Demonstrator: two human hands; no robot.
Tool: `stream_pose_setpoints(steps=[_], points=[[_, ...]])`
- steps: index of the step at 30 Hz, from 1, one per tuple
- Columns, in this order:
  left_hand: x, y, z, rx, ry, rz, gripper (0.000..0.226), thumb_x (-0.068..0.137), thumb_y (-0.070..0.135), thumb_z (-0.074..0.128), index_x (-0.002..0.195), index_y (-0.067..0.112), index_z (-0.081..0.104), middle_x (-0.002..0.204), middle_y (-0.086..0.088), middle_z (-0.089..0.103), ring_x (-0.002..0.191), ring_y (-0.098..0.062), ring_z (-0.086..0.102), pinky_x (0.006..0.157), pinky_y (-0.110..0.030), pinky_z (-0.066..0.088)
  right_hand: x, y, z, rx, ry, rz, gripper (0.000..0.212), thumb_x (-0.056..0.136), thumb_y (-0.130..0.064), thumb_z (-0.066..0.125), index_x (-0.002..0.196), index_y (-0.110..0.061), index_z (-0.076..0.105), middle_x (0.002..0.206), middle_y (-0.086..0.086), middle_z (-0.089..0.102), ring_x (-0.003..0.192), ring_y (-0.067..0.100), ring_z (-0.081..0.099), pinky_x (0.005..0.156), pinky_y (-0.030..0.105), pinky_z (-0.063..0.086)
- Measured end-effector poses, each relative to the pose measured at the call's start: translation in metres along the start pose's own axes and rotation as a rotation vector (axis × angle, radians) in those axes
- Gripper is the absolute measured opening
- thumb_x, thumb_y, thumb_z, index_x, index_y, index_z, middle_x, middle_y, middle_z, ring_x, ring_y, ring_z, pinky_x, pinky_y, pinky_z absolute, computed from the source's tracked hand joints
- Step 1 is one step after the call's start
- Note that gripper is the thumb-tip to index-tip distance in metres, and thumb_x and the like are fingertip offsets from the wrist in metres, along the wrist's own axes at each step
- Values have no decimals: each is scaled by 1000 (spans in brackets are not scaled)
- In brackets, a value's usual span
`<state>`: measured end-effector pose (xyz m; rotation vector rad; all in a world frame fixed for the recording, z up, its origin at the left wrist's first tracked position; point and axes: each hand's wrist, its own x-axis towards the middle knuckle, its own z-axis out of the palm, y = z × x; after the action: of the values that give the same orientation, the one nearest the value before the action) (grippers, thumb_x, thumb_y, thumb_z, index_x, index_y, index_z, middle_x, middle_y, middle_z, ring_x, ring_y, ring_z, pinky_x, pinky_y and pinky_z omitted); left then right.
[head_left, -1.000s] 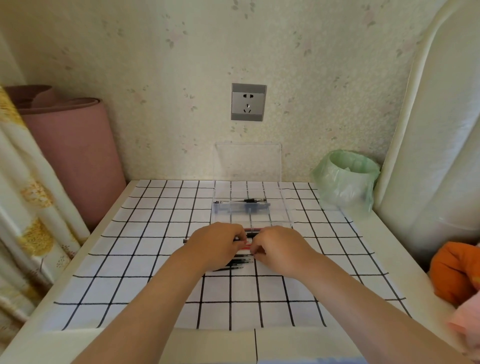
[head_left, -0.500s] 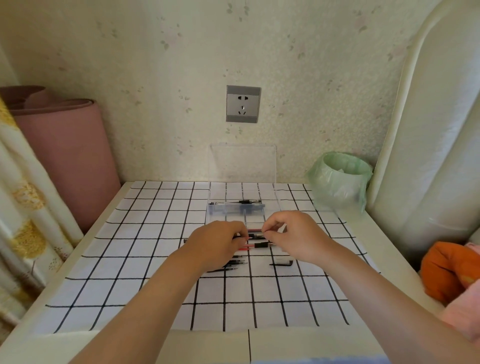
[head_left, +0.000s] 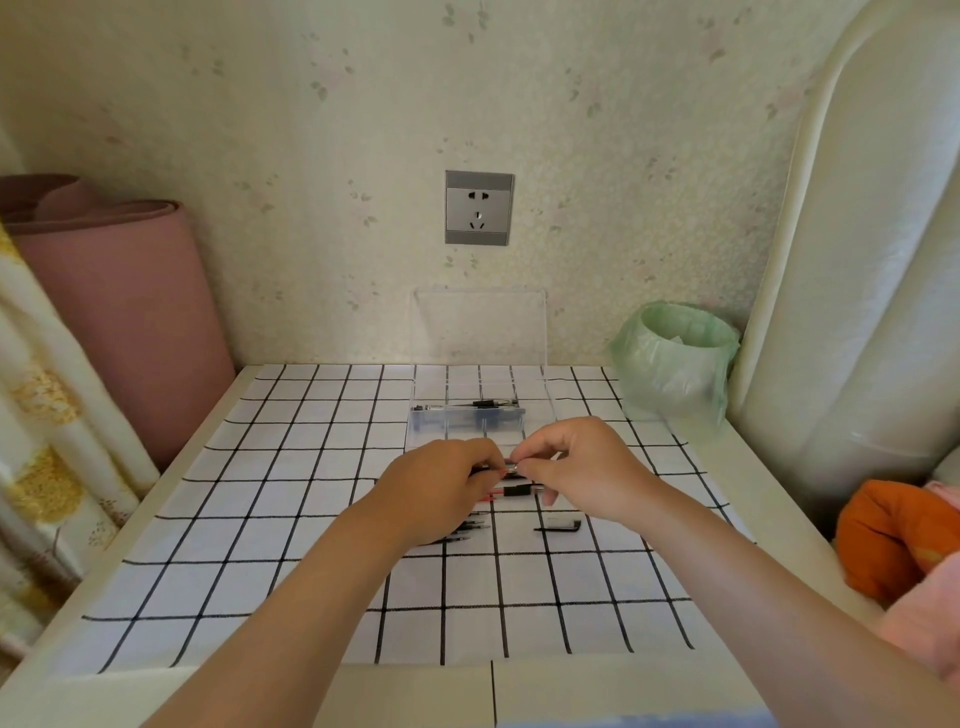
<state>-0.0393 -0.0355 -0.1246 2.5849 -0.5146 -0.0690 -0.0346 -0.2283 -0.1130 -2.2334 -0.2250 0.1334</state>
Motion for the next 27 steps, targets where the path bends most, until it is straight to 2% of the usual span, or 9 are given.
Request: stream_pose_setpoints(steps=[4,8,14,17,20,27], points=[[0,-1,0,-20,2,8,16,100,35,47,108,36,62,75,20,60,65,4,52,57,-22,35,0,-3,1,57,-7,-7,11,86,-16,72,86,-25,78,76,-10,73,55,13,67,63,16,53],[0,-1,0,-96,0,8,17,100,32,50,107,31,65,75,20,59,64,7,53,59,-17,37,-1,-4,4,73,-28,-20,12,87,-16,71,86,-26,78,70,-13,72,55,11,64,69,26,56],[-1,-3,-3,-147,-4,-7,14,97,32,56,108,28,63,85,17,61,76,1,58,67,-17,44,0,-4,7,112,-3,-8,11,82,-13,77,89,-22,78,76,-7,74,52,9,61,57,20,53],[-2,-4,-3,-158,-17,-15,10,97,25,57,107,26,59,84,16,60,74,0,56,66,-18,42,1,-2,10,102,16,-8,11,82,-14,77,87,-24,77,71,-11,72,51,8,59,56,20,51],[0,-6,-2,-159,6,-18,10,97,22,56,106,25,59,86,14,59,76,0,55,67,-17,41,2,-1,12,103,42,-23,9,82,-18,78,87,-26,77,75,-10,73,49,7,58,54,19,50],[-4,-5,-7,-32,61,-7,14,97,29,54,109,32,62,94,15,65,84,-5,59,73,-25,49,3,1,15,52,17,-59,7,89,-25,70,93,-27,76,77,-10,70,50,3,58,56,14,49]])
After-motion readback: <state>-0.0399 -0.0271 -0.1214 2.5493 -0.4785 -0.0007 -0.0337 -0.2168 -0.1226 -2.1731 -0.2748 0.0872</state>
